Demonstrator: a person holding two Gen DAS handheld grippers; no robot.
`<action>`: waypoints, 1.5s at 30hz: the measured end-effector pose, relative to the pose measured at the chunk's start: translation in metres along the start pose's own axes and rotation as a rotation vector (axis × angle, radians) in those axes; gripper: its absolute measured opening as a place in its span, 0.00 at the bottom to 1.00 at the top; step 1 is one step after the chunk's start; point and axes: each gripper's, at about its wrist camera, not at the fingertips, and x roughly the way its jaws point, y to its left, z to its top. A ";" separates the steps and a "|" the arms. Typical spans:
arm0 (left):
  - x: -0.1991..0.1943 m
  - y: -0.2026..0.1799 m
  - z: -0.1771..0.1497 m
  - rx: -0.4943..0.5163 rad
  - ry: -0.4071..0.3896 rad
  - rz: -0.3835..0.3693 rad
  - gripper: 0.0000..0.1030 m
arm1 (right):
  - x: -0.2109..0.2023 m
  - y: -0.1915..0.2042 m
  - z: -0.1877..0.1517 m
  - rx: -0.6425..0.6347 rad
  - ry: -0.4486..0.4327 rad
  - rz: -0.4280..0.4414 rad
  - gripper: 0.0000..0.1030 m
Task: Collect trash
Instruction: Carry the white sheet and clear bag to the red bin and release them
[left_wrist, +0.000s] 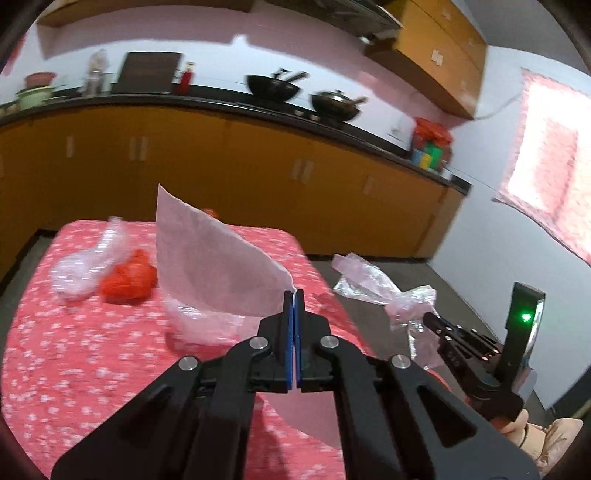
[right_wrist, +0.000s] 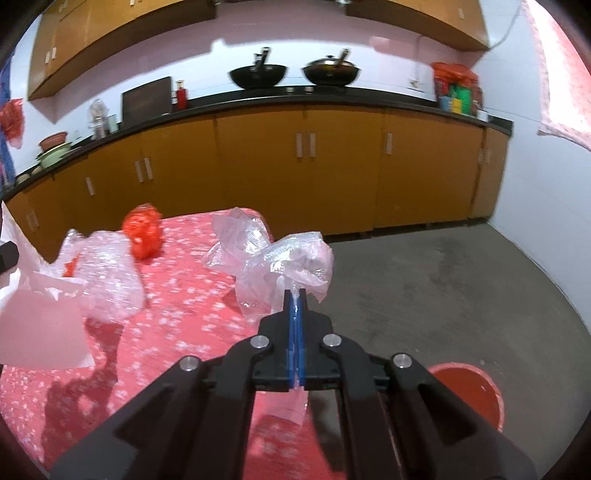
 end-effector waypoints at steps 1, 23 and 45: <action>0.004 -0.007 -0.002 0.010 0.006 -0.015 0.00 | -0.002 -0.011 -0.003 0.012 0.002 -0.018 0.03; 0.107 -0.220 -0.083 0.254 0.202 -0.336 0.00 | -0.028 -0.209 -0.095 0.228 0.078 -0.379 0.03; 0.171 -0.297 -0.151 0.408 0.338 -0.353 0.00 | -0.034 -0.290 -0.157 0.309 0.108 -0.503 0.03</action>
